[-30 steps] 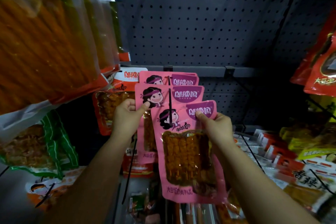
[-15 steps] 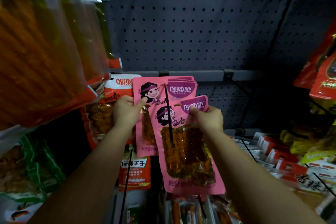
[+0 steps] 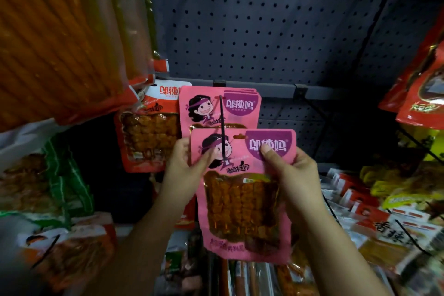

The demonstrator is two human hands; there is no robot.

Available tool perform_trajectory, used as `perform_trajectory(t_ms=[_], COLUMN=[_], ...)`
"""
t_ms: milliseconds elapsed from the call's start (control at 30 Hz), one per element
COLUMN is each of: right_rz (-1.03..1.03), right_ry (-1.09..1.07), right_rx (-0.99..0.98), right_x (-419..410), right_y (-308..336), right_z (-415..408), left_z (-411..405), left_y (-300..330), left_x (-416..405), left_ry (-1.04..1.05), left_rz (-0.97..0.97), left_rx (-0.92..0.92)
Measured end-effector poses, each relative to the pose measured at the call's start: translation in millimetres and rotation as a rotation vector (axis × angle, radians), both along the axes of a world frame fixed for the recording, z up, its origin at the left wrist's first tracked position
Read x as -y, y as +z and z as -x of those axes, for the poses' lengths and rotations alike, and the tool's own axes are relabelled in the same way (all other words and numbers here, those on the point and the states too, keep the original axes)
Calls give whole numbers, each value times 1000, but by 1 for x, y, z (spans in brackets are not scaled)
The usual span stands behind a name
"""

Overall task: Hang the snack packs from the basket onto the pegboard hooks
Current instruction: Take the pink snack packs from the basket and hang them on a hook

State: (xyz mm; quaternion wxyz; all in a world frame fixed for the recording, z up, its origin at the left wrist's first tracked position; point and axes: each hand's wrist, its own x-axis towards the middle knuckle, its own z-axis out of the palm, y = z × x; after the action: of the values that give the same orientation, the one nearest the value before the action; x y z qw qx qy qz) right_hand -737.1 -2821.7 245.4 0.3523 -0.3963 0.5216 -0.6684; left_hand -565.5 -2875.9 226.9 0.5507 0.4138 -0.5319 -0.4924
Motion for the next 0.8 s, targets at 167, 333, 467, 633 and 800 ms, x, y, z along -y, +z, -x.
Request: perform_trajectory(t_ms=[167,333,467,633,800], right_rz=[-24,-18,64,159,127], right_ry=[115,224,286,281,267], right_rx=[-62,-102,-133,-96,-55], right_x=[-40,-62,-70,-67,-58], right_y=[6,12,15,23,24], right_z=[-3,-8,-14,-20,-24], left_z=[-12,-22,-32,-38,-39], left_y=[9,9,7,18,29], left_x=[-46,-75,-87,-87,-76], left_ry=[-99,-66,-11,30,18], left_rz=[-14,49,102,208,218], left_rx=[-158,-192,-212,-211,-204])
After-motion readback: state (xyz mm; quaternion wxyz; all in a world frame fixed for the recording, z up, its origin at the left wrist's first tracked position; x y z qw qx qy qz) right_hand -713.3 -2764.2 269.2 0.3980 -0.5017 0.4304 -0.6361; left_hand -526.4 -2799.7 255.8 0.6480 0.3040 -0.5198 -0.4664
